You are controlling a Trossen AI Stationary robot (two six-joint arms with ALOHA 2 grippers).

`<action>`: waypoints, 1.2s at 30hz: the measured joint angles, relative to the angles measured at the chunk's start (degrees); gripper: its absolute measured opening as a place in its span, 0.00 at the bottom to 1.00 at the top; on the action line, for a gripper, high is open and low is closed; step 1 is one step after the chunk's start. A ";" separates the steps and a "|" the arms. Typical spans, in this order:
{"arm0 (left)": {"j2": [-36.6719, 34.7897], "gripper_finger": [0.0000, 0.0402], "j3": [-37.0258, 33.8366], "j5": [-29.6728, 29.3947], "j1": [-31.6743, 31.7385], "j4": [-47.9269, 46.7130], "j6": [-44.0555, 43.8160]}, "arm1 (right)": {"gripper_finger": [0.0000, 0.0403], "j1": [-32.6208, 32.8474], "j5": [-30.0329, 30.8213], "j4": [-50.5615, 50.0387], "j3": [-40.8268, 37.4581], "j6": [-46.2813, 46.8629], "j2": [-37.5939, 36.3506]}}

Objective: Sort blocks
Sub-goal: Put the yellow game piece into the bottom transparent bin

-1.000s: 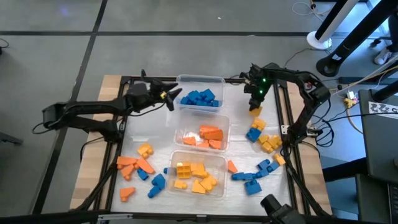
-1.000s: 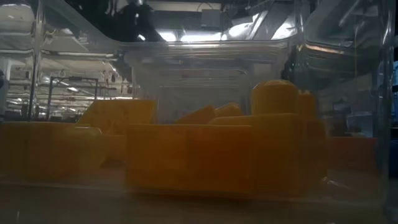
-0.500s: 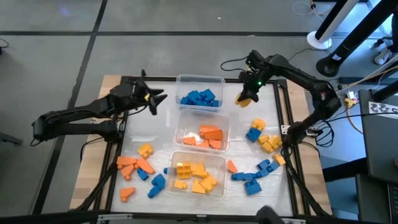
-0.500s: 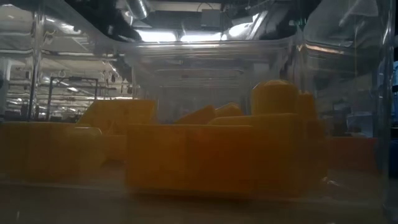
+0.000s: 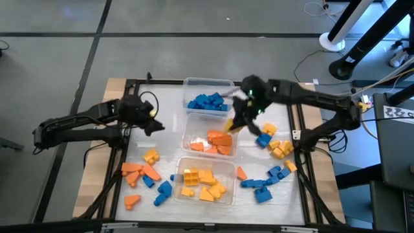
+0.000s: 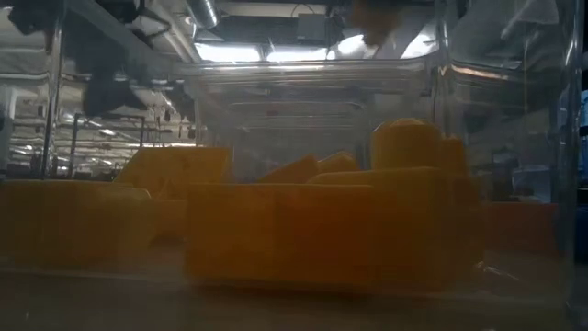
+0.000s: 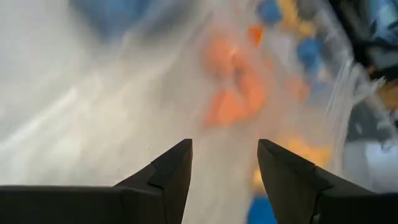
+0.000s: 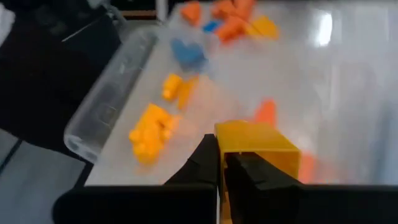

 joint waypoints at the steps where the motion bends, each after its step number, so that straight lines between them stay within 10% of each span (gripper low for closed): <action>1: 0.00 0.43 0.00 0.98 0.00 -1.99 -1.09 | 0.03 2.67 1.28 2.11 0.04 1.02 0.25; 15: 0.07 0.43 -0.04 9.38 -0.04 -25.80 -10.75 | 0.04 27.83 19.76 14.07 0.04 4.38 6.27; 36: 3.53 0.43 -0.04 8.99 -3.32 -24.25 -9.53 | 0.05 33.75 24.27 22.23 0.00 7.31 19.60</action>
